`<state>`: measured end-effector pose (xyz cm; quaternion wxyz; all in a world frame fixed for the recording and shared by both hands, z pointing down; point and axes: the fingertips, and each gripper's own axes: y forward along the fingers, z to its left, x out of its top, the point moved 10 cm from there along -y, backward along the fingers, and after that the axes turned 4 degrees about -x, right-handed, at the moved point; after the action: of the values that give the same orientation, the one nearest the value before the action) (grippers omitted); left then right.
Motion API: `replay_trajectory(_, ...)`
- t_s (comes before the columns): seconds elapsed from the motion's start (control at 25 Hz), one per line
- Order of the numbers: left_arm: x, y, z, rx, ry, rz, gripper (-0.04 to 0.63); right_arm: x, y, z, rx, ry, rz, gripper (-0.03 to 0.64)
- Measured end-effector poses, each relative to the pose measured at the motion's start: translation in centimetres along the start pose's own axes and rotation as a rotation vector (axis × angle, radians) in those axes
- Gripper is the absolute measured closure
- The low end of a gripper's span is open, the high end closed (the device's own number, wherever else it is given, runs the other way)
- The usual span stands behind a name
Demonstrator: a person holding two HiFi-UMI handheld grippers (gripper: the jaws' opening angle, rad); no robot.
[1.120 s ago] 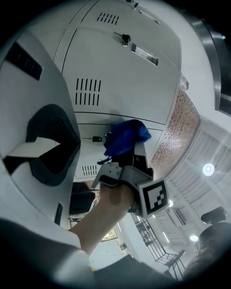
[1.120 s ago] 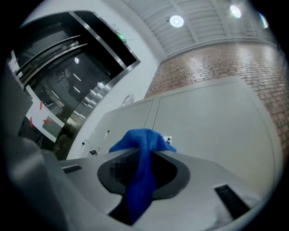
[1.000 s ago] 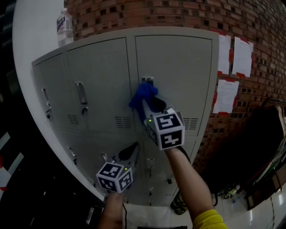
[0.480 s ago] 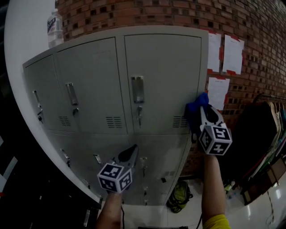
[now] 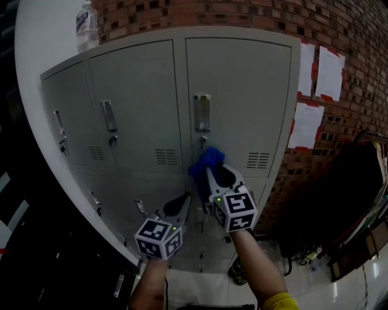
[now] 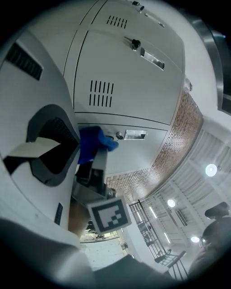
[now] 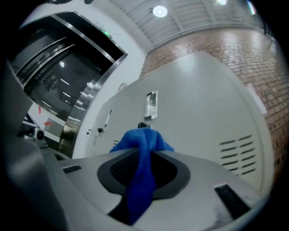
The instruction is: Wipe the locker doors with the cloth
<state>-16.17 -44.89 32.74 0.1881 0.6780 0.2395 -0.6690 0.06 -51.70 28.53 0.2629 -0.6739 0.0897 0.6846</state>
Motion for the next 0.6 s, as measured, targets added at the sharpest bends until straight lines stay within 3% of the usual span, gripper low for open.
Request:
replay_trajectory(0.24,-0.7,-1.2,0.3,0.018,-0.002,0.016,0.597,-1.3,1.9,0.6,-0.025,-0.061,-0.023,0.528)
replay_trajectory(0.32,-0.8,-0.9,0.3,0.012,-0.007,0.015,0.597,-1.0,0.3,-1.8,-0.069,-0.062,-0.03,0.528)
replay_trajectory(0.48,-1.0,0.0,-0.3,-0.006,0.011,0.011,0.597,-0.6,-5.0,-10.1,-0.259,-0.056,-0.028,0.526)
replay_trajectory(0.6,-1.0,0.5,-0.9,-0.015,0.021,0.003,0.597,-0.4,-7.9,-14.8,-0.334,-0.036,-0.016,0.525)
